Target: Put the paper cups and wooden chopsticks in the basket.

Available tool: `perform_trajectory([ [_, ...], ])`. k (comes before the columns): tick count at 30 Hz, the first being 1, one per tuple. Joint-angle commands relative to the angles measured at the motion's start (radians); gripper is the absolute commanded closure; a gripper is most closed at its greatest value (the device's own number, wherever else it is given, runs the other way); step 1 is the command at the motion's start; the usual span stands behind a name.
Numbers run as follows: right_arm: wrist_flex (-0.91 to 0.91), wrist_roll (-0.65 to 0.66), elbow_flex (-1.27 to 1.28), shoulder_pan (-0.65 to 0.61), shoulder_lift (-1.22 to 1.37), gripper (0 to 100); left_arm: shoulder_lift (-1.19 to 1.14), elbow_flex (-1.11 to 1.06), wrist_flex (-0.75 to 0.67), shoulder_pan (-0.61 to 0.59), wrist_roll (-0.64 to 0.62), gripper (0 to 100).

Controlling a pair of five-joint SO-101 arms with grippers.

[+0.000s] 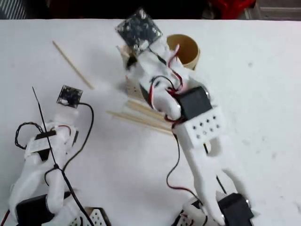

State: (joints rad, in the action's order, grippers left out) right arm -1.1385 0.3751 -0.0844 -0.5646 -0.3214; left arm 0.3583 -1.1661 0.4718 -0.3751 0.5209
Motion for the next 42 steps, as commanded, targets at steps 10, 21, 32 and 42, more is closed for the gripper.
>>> perform_trajectory([
  [10,0.225,0.319,0.704,-0.128,-0.045,93.8,0.031,-0.002,-0.015,0.015,0.011,90],
  [21,0.433,0.333,0.790,-0.084,0.200,84.8,0.031,-0.002,-0.015,0.015,0.011,90],
  [32,0.433,0.331,0.614,-0.054,0.483,85.1,0.031,-0.002,-0.015,0.015,0.009,90],
  [42,0.295,0.322,0.621,-0.120,0.415,96.0,0.031,-0.002,-0.015,0.015,0.009,90],
])
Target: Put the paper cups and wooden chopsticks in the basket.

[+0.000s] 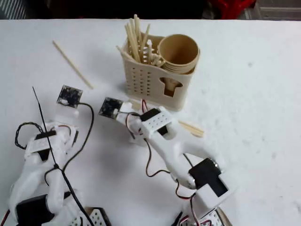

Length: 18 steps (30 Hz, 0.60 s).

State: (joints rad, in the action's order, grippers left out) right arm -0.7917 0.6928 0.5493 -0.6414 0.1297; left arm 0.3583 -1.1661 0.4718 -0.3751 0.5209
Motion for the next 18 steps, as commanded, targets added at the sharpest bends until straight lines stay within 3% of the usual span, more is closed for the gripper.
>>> perform_trajectory([
  [1,-0.054,0.005,-0.012,-0.051,-0.036,98.1,0.031,-0.002,-0.015,0.015,0.009,90],
  [9,-0.062,-0.080,-0.011,-0.035,-0.101,98.1,0.031,-0.002,-0.015,0.015,0.009,90],
  [18,-0.206,-0.227,-0.011,0.033,-0.536,98.1,0.031,-0.002,-0.015,0.015,0.009,90],
])
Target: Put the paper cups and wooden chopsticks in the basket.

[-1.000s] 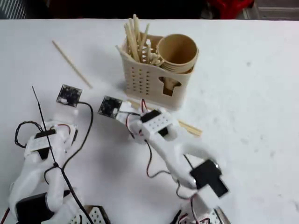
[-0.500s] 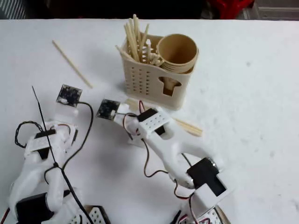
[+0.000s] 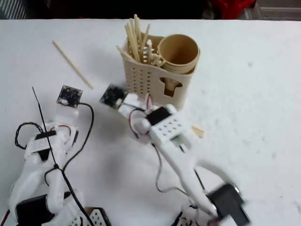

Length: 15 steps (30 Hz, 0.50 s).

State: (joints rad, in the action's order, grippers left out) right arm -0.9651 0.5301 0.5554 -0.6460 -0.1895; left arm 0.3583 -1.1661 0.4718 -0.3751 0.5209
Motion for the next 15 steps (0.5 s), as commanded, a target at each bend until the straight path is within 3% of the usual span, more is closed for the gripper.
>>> perform_trajectory([
  [1,-0.030,-0.075,-0.021,0.044,-0.266,98.1,0.031,-0.002,-0.015,0.015,0.011,90],
  [7,-0.013,-0.086,-0.180,0.044,-0.484,98.2,0.031,-0.002,-0.015,0.015,0.011,90],
  [15,0.162,-0.219,-0.552,0.048,-0.380,98.2,0.031,-0.002,-0.015,0.015,0.009,90],
])
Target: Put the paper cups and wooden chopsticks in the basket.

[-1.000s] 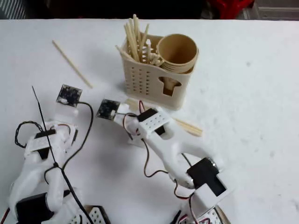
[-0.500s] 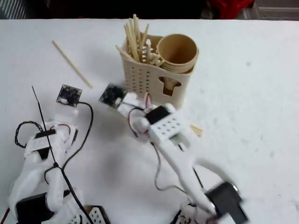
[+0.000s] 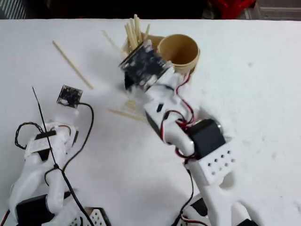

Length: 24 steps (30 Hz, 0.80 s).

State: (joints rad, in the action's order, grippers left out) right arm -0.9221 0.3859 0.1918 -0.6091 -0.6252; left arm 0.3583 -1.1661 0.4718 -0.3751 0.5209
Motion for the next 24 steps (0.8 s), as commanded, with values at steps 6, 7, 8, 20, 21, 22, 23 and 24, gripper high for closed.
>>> perform_trajectory([
  [6,0.458,-0.087,-0.249,0.012,0.268,98.1,0.031,-0.002,-0.015,0.015,0.008,90],
  [7,0.522,-0.086,-0.247,0.012,0.300,98.1,0.031,-0.002,-0.015,0.015,0.008,90],
  [8,0.582,-0.084,-0.247,0.012,0.328,98.1,0.031,-0.002,-0.015,0.015,0.008,90],
  [20,0.725,-0.089,-0.213,0.094,0.437,98.0,0.031,-0.002,-0.015,0.015,0.009,90],
  [21,0.725,-0.089,-0.193,0.101,0.437,98.0,0.031,-0.002,-0.015,0.015,0.009,90],
  [22,0.725,-0.091,-0.170,0.102,0.435,97.5,0.031,-0.002,-0.015,0.015,0.009,90],
  [23,0.725,-0.091,-0.146,0.102,0.435,96.0,0.031,-0.002,-0.015,0.015,0.009,90],
  [24,0.725,-0.091,-0.120,0.102,0.435,93.3,0.031,-0.002,-0.015,0.015,0.009,90],
])
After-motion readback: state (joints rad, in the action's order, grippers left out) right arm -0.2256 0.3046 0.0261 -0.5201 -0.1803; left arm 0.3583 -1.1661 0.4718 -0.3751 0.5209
